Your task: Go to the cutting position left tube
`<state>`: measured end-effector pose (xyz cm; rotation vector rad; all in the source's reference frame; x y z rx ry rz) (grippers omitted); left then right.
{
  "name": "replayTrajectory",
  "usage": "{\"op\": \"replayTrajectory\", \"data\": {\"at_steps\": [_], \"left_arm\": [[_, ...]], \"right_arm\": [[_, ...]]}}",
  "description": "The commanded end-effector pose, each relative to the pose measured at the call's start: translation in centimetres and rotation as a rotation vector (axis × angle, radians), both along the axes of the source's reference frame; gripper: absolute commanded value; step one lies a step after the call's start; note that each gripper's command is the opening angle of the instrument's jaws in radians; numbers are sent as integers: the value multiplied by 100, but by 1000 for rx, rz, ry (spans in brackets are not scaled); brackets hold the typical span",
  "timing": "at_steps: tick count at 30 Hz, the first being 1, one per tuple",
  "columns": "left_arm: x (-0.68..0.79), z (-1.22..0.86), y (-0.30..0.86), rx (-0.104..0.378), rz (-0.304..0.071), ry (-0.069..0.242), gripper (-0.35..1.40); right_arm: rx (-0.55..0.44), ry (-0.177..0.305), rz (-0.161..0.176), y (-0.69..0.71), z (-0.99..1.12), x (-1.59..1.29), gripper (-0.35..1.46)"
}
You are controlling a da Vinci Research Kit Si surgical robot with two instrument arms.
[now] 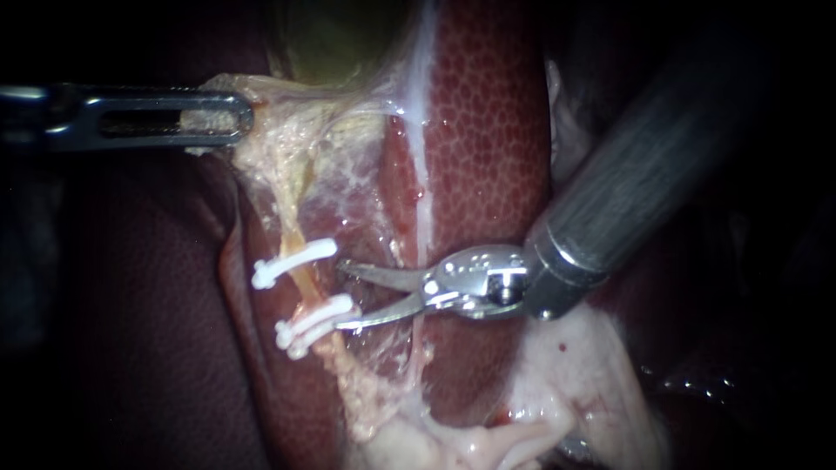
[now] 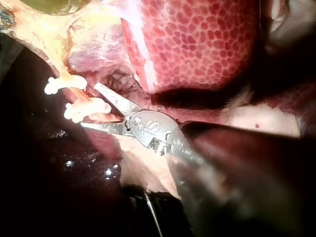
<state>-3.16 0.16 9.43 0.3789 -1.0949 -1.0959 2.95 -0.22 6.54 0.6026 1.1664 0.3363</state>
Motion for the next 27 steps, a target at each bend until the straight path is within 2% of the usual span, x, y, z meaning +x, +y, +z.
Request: {"op": "replayTrajectory", "data": {"at_steps": [1,18,22,27], "left_arm": [[0,0,0,0,0,0,-35],[0,-2,-1,0,-1,1,-35],[-1,-2,-1,0,-1,1,-35],[-1,-2,-1,0,-2,1,-35]], "right_arm": [[0,0,0,0,0,2,143],[23,18,-26,-4,0,28,143],[34,30,-44,-8,2,31,143],[59,53,-81,-11,0,35,142]]}}
